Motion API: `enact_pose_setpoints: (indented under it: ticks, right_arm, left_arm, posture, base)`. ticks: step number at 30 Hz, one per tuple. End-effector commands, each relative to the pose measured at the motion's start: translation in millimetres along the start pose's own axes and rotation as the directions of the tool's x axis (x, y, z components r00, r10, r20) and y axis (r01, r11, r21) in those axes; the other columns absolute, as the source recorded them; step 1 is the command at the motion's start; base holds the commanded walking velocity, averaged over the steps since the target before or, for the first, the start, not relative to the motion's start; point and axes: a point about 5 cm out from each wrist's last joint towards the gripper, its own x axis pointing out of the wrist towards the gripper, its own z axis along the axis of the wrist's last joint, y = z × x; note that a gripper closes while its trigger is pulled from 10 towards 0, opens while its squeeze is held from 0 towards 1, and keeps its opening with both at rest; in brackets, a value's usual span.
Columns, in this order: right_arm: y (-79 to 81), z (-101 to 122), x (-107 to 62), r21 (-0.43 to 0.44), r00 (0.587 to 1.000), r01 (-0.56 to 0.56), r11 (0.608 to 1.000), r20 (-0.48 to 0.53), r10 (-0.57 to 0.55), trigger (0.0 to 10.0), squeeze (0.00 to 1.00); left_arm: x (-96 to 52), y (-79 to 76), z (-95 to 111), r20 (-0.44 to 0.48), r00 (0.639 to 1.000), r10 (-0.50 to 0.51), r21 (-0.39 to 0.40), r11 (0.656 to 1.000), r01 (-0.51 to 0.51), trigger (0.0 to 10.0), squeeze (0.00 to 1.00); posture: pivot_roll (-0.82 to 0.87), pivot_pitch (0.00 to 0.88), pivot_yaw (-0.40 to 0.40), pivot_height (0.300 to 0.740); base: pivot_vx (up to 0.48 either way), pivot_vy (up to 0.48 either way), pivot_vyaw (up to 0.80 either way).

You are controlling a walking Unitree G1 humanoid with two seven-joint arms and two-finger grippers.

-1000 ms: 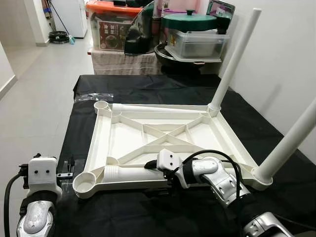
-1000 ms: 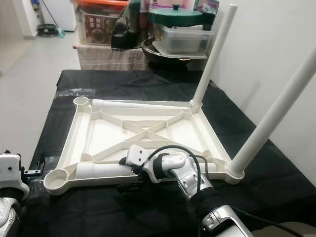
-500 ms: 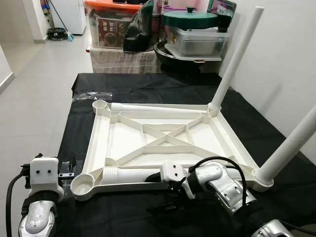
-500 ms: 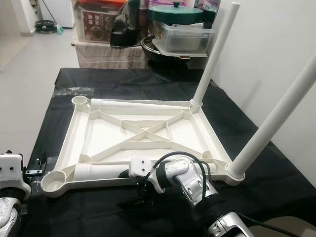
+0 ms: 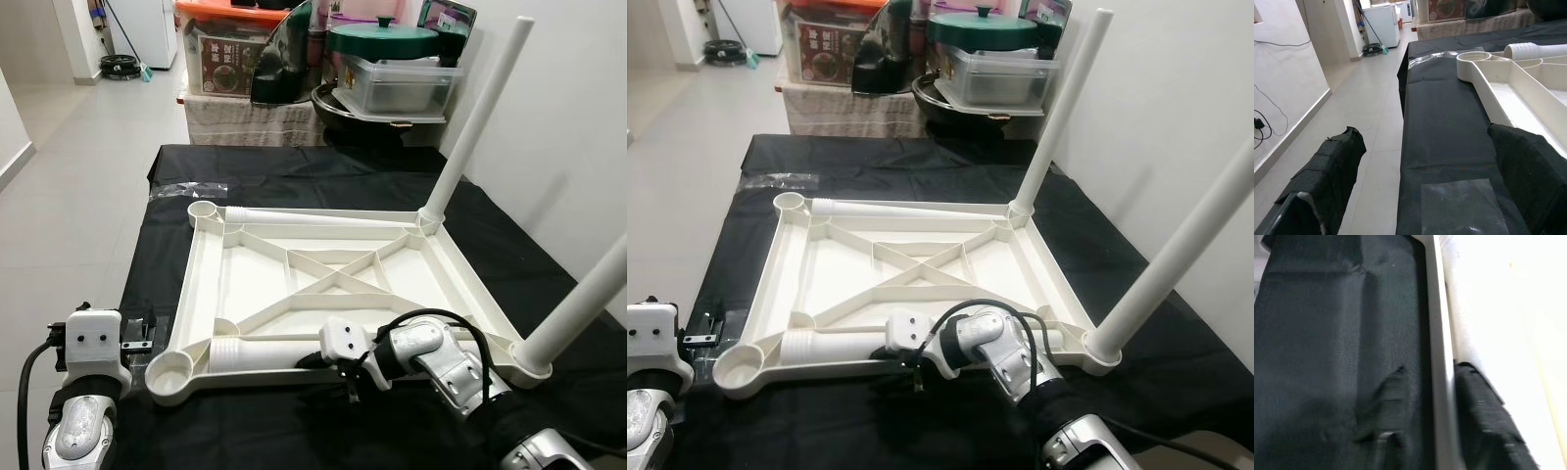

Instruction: Building children table

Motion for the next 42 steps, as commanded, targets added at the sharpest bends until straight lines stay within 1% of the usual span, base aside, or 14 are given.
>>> enact_pose_setpoints:
  ticks: [1, 11, 14, 15, 17, 18, 22, 28, 30, 31, 33, 34, 35, 42]
  right_arm:
    - [8.9, -20.4, -5.6, -0.033, 0.989, -0.082, 0.996, -0.123, 0.078, 0.0, 0.00]
    - [5.7, -44.5, -49.0, -0.237, 0.928, -0.180, 0.955, -0.364, 0.084, 0.0, 0.00]
    - [3.7, -55.2, -68.6, -0.282, 0.864, -0.249, 0.927, -0.497, 0.081, 0.0, 0.00]
    - [3.7, -55.2, -68.6, -0.282, 0.864, -0.249, 0.927, -0.497, 0.081, 0.0, 0.00]
    - [0.0, -64.0, -95.1, -0.271, 0.776, -0.309, 0.912, -0.626, 0.077, 0.0, 0.00]
    - [0.0, -64.0, -95.1, -0.271, 0.776, -0.309, 0.912, -0.626, 0.077, 0.0, 0.00]
    - [-4.7, -71.8, -119.7, -0.261, 0.677, -0.344, 0.902, -0.734, 0.046, 0.0, 0.00]
    - [-8.6, -74.8, -126.6, -0.278, 0.645, -0.331, 0.902, -0.764, 0.001, 0.0, 0.00]
    - [-10.3, -74.1, -124.7, -0.291, 0.657, -0.308, 0.906, -0.753, -0.018, 0.7, 0.00]
    - [-14.1, -72.4, -121.7, -0.321, 0.676, -0.269, 0.908, -0.734, -0.060, 10.0, 0.00]
    - [-14.9, -71.5, -120.0, -0.320, 0.690, -0.252, 0.913, -0.721, -0.063, 10.0, 0.00]
    - [-15.7, -70.1, -119.4, -0.320, 0.703, -0.237, 0.918, -0.708, -0.066, 10.0, 0.25]
    - [-16.4, -69.7, -120.0, -0.305, 0.710, -0.226, 0.925, -0.702, -0.058, 10.0, 1.00]
    - [-20.4, -68.7, -125.4, -0.291, 0.705, -0.223, 0.930, -0.708, -0.052, 10.0, 1.00]
  left_arm:
    - [-1.7, -2.7, -4.6, -0.021, 1.000, -0.004, 0.002, 1.000, 0.004, 10.0, 0.00]
    - [-1.5, -4.4, -6.4, -0.027, 1.000, -0.009, 0.001, 1.000, 0.009, 10.0, 0.00]
    - [-1.3, -6.4, -6.6, -0.028, 1.000, -0.014, -0.002, 1.000, 0.014, 10.0, 0.00]
    - [-1.3, -6.4, -6.6, -0.028, 1.000, -0.014, -0.002, 1.000, 0.014, 10.0, 0.00]
    - [-1.4, -7.5, -6.7, -0.028, 0.999, -0.017, -0.005, 1.000, 0.017, 10.0, 0.00]
    - [-1.4, -7.5, -6.7, -0.028, 0.999, -0.017, -0.005, 1.000, 0.017, 10.0, 0.00]
    - [-1.7, -8.6, -7.5, -0.033, 0.999, -0.023, -0.005, 1.000, 0.022, 10.0, 0.00]
    - [-1.4, -9.6, -7.5, -0.034, 0.999, -0.025, -0.006, 1.000, 0.025, 10.0, 0.00]
    - [-1.4, -9.6, -7.5, -0.034, 0.999, -0.025, -0.006, 1.000, 0.025, 10.0, 0.00]
    - [-1.3, -9.7, -7.6, -0.034, 0.999, -0.025, -0.006, 1.000, 0.025, 10.0, 0.00]
    - [-1.2, -9.8, -7.6, -0.034, 0.999, -0.026, -0.006, 1.000, 0.025, 10.0, 0.00]
    - [-1.2, -10.0, -7.6, -0.034, 0.999, -0.027, -0.007, 1.000, 0.027, 10.0, 0.00]
    - [-1.1, -10.1, -7.6, -0.034, 0.999, -0.028, -0.007, 1.000, 0.028, 10.0, 0.00]
    - [0.1, -10.7, -7.5, -0.030, 0.999, -0.031, -0.008, 0.999, 0.031, 10.0, 0.00]
  posture:
    - [0.08, 0.000, -0.118, 0.740]
    - [0.06, 0.000, -0.115, 0.740]
    - [0.05, 0.000, -0.115, 0.740]
    - [0.05, 0.000, -0.115, 0.740]
    - [0.05, 0.000, -0.116, 0.740]
    - [0.05, 0.000, -0.116, 0.740]
    - [0.05, 0.000, -0.114, 0.740]
    - [0.05, 0.000, -0.116, 0.740]
    - [0.05, 0.000, -0.116, 0.740]
    - [0.05, 0.000, -0.116, 0.740]
    - [0.05, 0.000, -0.116, 0.740]
    - [0.05, 0.000, -0.116, 0.740]
    - [0.05, 0.000, -0.116, 0.740]
    - [0.05, 0.000, -0.110, 0.740]
  base:
    - [0.000, 0.000, 0.00]
    - [0.000, 0.000, 0.00]
    - [0.000, 0.000, 0.00]
    - [0.000, 0.000, 0.00]
    - [0.000, 0.000, 0.00]
    - [0.000, 0.000, 0.00]
    - [0.000, 0.000, 0.00]
    - [0.000, 0.000, 0.00]
    - [0.000, 0.000, 0.00]
    - [0.000, 0.000, 0.00]
    - [0.000, 0.000, 0.00]
    - [0.000, 0.000, 0.00]
    - [0.000, 0.000, 0.00]
    - [0.000, 0.000, 0.00]
